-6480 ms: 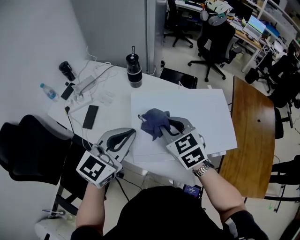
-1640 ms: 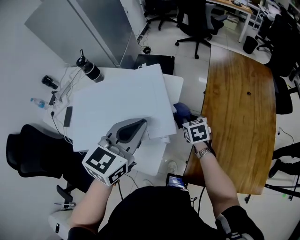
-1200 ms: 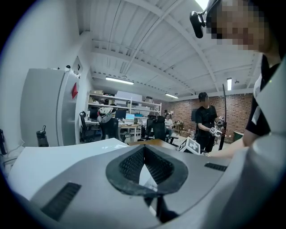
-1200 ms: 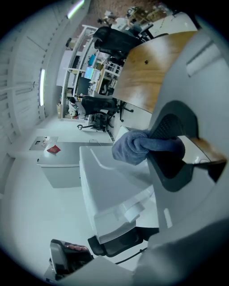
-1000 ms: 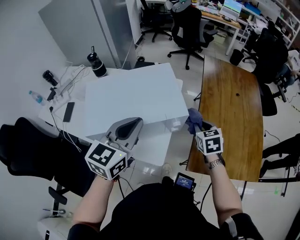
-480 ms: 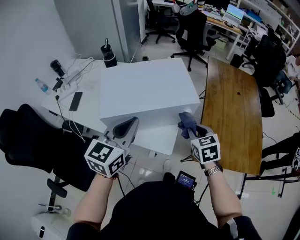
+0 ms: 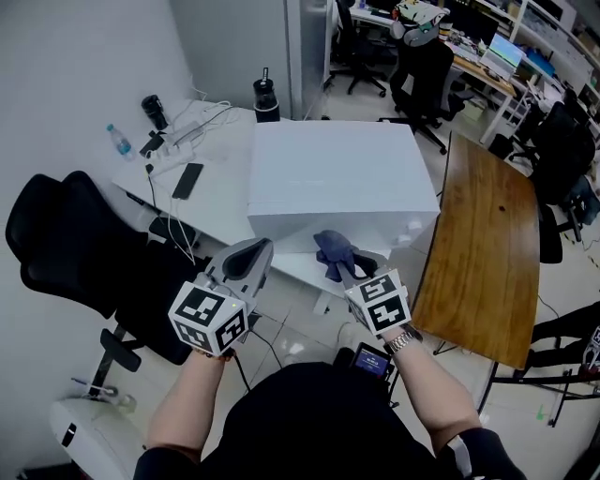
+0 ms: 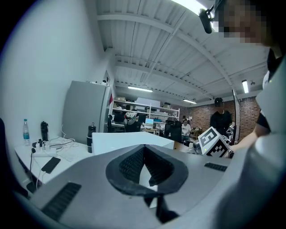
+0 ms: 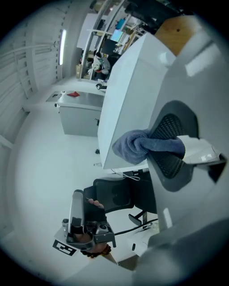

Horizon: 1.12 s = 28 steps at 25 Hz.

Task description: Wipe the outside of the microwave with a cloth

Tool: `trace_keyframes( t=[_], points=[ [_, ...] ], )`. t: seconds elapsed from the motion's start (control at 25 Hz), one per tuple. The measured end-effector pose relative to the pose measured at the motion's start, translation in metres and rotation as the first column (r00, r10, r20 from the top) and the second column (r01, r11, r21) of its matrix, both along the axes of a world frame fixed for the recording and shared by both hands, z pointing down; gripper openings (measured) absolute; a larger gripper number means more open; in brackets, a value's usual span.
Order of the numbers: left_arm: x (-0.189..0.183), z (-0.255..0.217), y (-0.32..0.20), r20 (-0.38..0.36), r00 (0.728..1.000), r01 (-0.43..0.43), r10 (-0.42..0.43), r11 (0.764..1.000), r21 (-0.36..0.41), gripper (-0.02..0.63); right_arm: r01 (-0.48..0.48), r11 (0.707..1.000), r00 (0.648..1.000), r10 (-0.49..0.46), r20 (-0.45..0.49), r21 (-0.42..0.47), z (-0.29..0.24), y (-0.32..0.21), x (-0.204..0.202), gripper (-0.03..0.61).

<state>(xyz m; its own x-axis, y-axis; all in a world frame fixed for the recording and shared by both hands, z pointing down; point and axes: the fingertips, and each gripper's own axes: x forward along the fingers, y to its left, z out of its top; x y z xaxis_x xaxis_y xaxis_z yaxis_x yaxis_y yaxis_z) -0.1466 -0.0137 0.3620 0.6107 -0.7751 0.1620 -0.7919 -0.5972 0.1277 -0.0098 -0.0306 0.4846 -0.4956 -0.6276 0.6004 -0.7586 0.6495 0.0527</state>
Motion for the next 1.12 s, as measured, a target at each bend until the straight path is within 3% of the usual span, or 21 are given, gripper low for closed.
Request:
trace_keyframes(
  t=[0.28,0.52,0.8,1.12],
  points=[
    [-0.058,0.004,0.015,0.012,0.995,0.102,-0.101,0.995,-0.01,0.005,0.142,0.99,0.989,-0.142,0.029,0.006,0.011,-0.007,-0.092,0.072],
    [-0.095,0.004,0.023,0.028,0.987,0.16,-0.16,0.987,-0.006,0.005,0.18,0.984,0.983,-0.18,0.024,0.001,0.027,-0.021,-0.14,0.072],
    [-0.117,0.008,0.023,0.039,0.981,0.191,-0.19,0.982,-0.01,0.005,0.159,0.987,0.987,-0.159,0.003,0.002,0.041,-0.043,-0.162,0.072],
    [-0.118,0.009,0.014,0.039,0.986,0.163,-0.162,0.987,-0.01,0.005,0.122,0.992,0.992,-0.121,-0.026,0.025,0.043,-0.054,-0.16,0.072]
  ],
)
